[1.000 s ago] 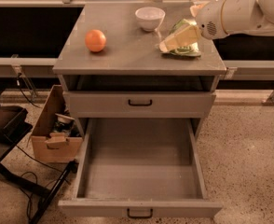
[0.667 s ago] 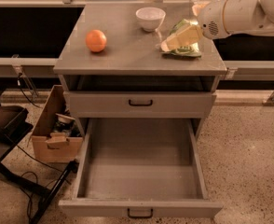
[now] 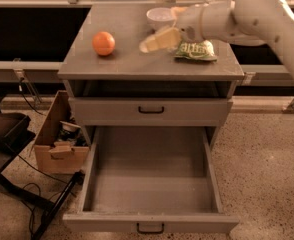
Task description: Place orange into middle drawer
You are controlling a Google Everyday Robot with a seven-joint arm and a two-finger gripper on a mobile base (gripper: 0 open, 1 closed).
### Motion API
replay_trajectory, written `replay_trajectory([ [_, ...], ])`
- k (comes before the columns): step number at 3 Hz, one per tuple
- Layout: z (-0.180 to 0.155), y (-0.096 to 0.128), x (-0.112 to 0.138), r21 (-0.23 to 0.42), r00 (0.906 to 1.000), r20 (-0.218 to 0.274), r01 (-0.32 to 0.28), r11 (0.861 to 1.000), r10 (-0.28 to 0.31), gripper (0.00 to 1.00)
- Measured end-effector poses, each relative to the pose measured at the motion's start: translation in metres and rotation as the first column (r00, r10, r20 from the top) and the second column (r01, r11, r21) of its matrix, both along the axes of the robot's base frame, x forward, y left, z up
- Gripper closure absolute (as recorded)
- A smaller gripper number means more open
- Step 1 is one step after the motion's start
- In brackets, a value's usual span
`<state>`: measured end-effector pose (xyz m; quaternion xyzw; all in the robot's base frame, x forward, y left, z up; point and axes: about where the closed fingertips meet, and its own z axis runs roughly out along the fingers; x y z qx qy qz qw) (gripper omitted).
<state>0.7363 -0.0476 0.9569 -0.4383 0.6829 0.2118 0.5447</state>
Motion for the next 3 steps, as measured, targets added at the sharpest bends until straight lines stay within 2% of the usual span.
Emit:
replay_trajectory([
  [1,-0.003,0.070,0.025,0.037,0.9969,0.016,-0.077,0.996,0.077,0.00],
  [2,-0.010,0.118,0.044,0.009,0.9960,0.015,-0.088,0.996,0.088,0.00],
  [3,-0.027,0.140,0.069,-0.010,0.9982,-0.006,-0.060,0.998,0.060,0.00],
])
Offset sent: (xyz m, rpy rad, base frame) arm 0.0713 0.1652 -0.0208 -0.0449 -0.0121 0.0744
